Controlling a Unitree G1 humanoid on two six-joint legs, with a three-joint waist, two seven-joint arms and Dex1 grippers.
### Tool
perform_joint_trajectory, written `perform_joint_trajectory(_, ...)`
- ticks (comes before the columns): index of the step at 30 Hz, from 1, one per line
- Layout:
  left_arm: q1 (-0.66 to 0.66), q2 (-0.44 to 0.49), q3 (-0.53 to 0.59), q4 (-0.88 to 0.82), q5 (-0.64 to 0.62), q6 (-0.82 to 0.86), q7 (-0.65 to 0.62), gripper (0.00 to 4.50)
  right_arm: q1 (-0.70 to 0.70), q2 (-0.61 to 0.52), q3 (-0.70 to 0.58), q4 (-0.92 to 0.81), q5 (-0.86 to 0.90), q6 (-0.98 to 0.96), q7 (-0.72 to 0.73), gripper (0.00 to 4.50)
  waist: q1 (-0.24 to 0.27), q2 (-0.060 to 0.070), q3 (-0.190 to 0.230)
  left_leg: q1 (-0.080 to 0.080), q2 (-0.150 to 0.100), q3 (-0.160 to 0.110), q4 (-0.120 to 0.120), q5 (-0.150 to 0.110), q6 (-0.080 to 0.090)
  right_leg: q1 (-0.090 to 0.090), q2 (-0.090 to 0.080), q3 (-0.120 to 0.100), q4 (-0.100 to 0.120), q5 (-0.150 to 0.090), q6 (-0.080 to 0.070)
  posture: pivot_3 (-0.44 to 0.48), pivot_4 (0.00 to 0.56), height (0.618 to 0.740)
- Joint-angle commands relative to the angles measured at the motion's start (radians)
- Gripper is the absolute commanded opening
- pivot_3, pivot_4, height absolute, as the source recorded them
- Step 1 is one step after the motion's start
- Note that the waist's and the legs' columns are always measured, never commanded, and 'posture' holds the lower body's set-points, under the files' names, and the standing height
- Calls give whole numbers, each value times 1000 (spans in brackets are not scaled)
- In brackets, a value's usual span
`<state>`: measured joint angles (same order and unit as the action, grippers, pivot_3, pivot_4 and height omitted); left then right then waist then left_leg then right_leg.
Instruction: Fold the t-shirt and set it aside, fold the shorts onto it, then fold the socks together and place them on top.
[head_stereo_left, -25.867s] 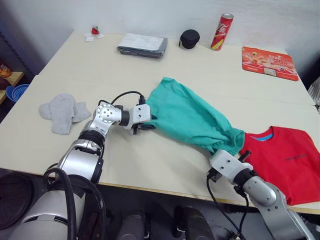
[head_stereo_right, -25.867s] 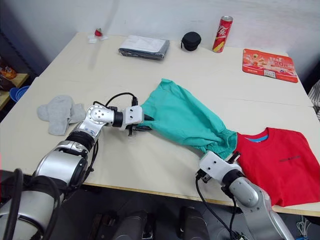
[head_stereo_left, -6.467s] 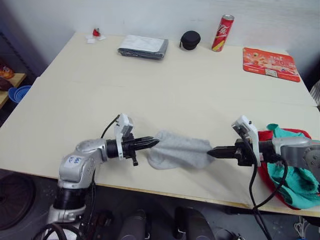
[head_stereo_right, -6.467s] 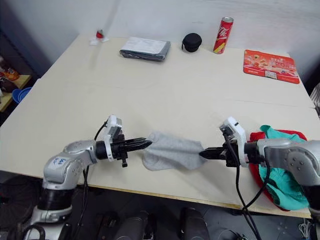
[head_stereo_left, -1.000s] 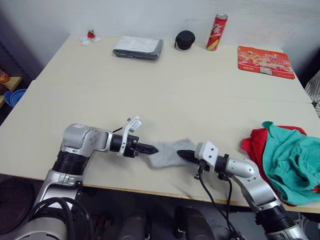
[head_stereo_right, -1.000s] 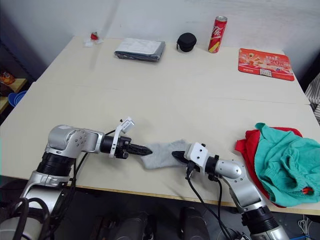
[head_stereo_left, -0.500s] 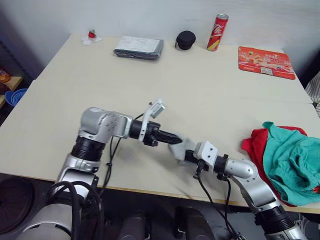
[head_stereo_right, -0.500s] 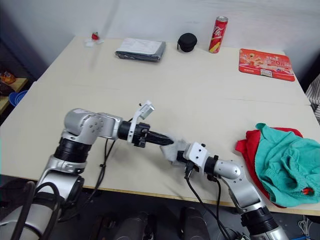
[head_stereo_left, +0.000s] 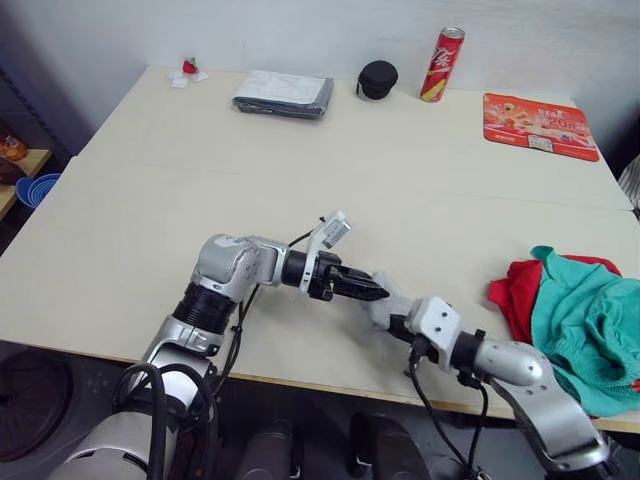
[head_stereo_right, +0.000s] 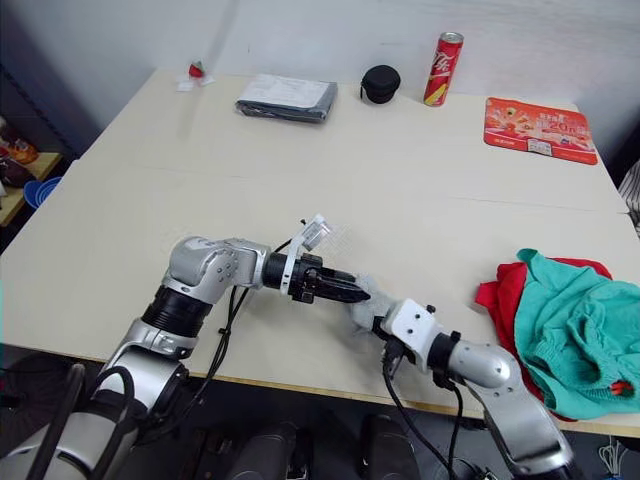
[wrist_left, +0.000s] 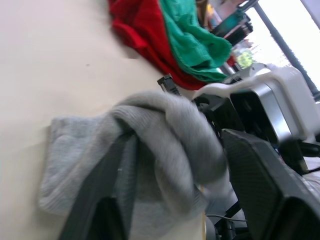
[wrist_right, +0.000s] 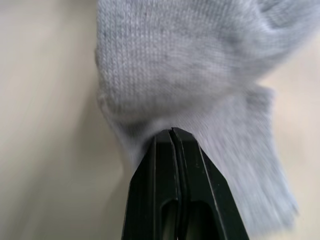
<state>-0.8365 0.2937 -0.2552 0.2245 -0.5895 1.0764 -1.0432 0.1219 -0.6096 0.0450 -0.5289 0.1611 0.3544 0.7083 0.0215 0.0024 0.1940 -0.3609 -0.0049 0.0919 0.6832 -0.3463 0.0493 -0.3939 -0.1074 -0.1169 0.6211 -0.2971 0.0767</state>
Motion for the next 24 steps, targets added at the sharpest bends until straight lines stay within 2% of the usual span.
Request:
perform_joint_trajectory(1,18,-4,-1,-38,-7,-98,-78,4014,85,-7,-148,-93,72,15,-14,0,2,0,0,0,0,0,0,0,0,0,0,0,0,0,0,0,150,740)
perform_joint_trajectory(3,28,-21,3,-20,6,-164,-100,4489,133,-8,-201,-99,82,14,-21,0,3,0,0,0,0,0,0,0,0,0,0,0,-1,0,0,0,150,740)
perform_joint_trajectory(10,84,-92,-69,103,147,-536,-203,4489,267,73,-328,-51,86,-66,-81,0,2,0,0,1,0,1,0,0,0,0,0,1,-1,0,0,0,150,740)
perform_joint_trajectory(17,95,-191,-84,295,284,-887,-208,4489,322,145,-293,-30,70,-129,-110,0,2,0,0,1,0,2,0,0,1,-1,0,2,-2,0,0,0,150,740)
perform_joint_trajectory(21,88,-166,-54,245,273,-966,-277,4489,330,178,-293,-38,97,-139,-123,0,1,0,0,1,0,2,0,-1,1,-1,0,2,-1,0,0,0,150,740)
perform_joint_trajectory(24,82,-112,-41,158,250,-955,-347,4489,337,190,-325,-63,146,-133,-118,0,1,0,0,1,0,2,0,-1,2,-1,-1,2,-1,0,0,0,150,740)
